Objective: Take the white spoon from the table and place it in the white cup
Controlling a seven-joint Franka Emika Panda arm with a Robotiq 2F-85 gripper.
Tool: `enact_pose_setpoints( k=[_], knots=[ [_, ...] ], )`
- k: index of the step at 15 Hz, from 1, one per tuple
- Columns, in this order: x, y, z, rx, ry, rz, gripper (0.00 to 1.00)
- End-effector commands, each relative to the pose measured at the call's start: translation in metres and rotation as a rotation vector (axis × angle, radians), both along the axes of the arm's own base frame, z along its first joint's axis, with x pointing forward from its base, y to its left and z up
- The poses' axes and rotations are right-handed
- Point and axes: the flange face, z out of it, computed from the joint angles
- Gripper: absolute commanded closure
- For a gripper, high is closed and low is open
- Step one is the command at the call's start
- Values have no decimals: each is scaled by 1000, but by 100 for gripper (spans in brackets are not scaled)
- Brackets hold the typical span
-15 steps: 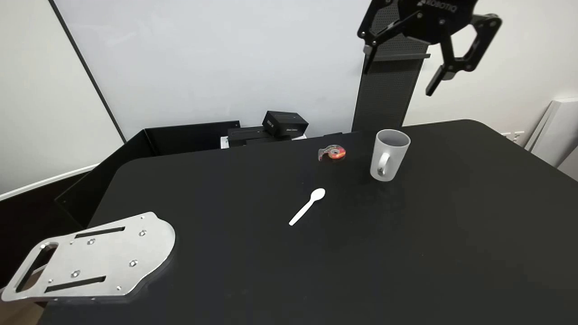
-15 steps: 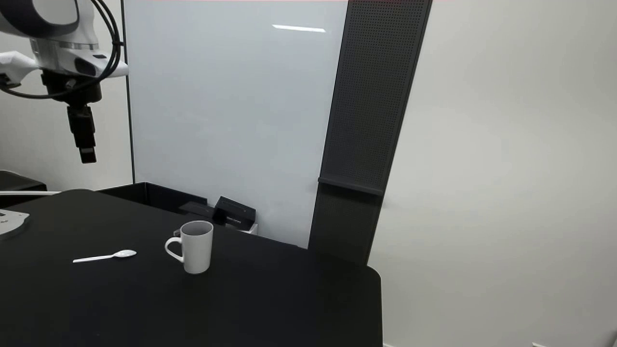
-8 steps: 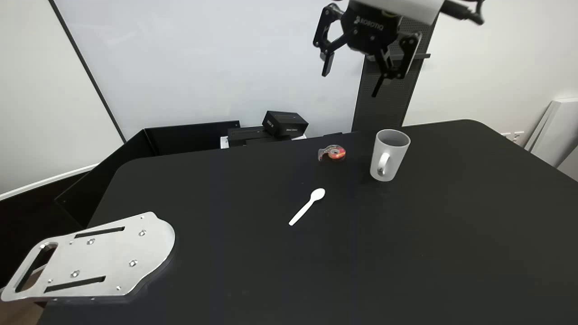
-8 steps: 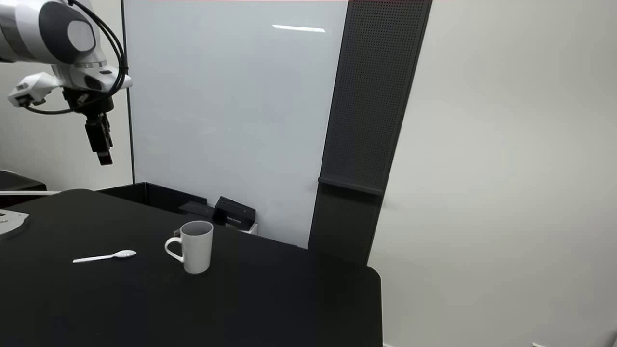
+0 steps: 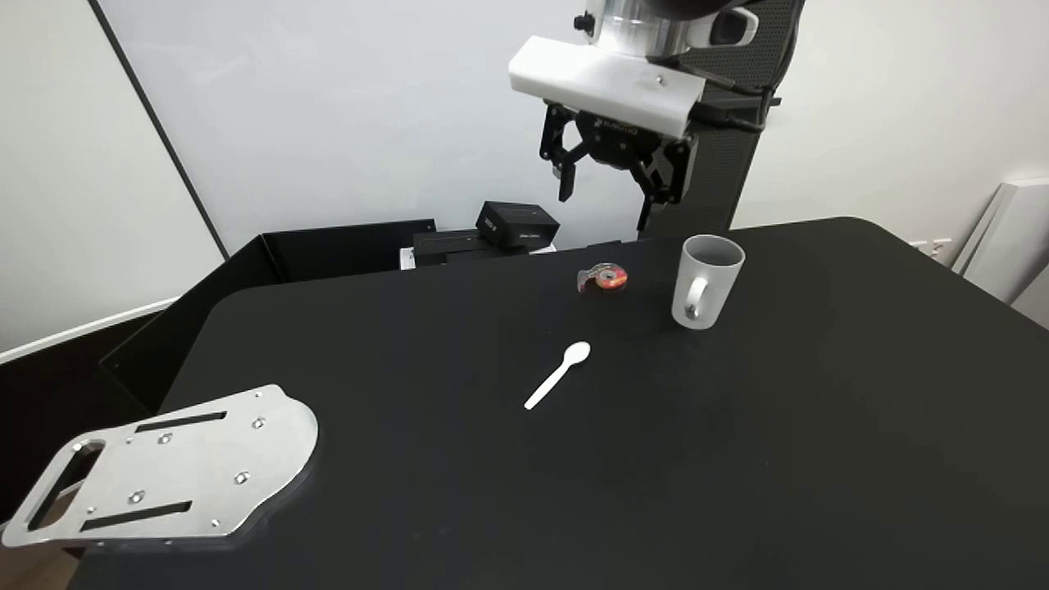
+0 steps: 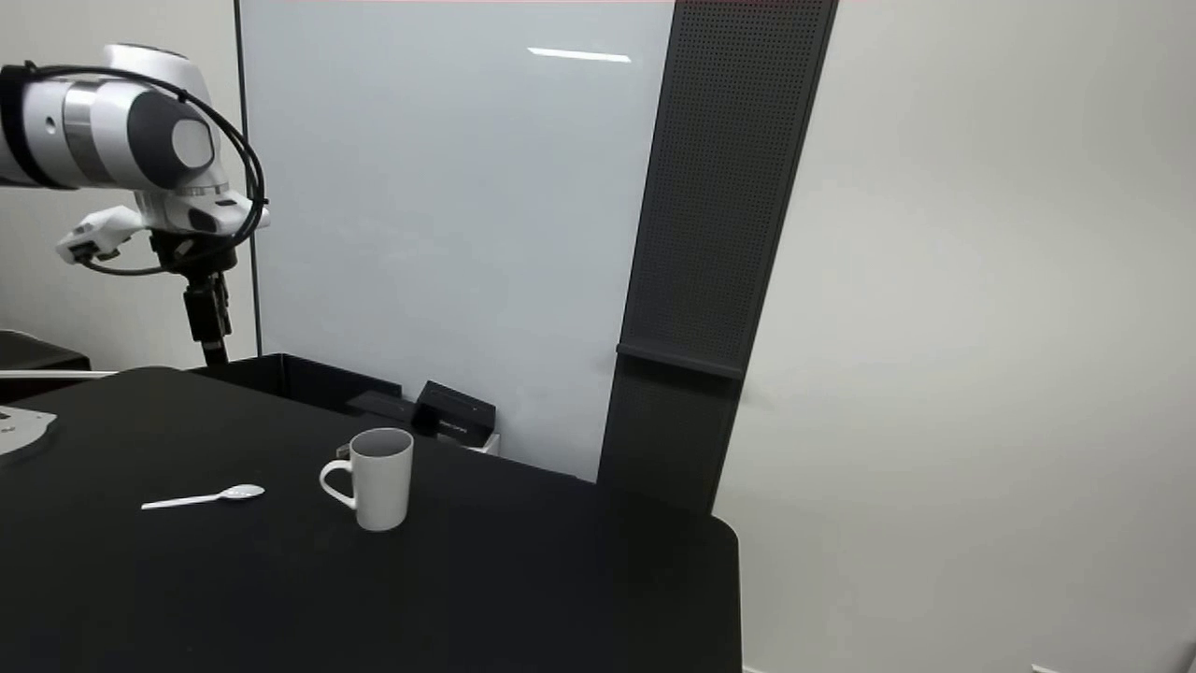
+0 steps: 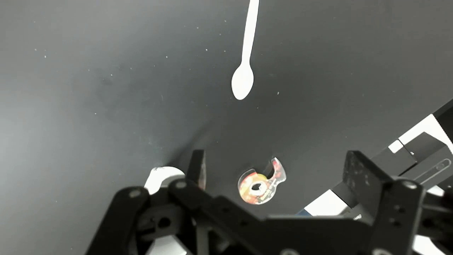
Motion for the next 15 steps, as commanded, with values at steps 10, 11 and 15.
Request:
enact_pose_setpoints(
  k=[10, 11, 15],
  knots=[
    [14, -1, -36, 22, 41, -41, 0],
    [14, -1, -35, 23, 40, -41, 0],
    [14, -1, -35, 24, 39, -41, 0]
  ],
)
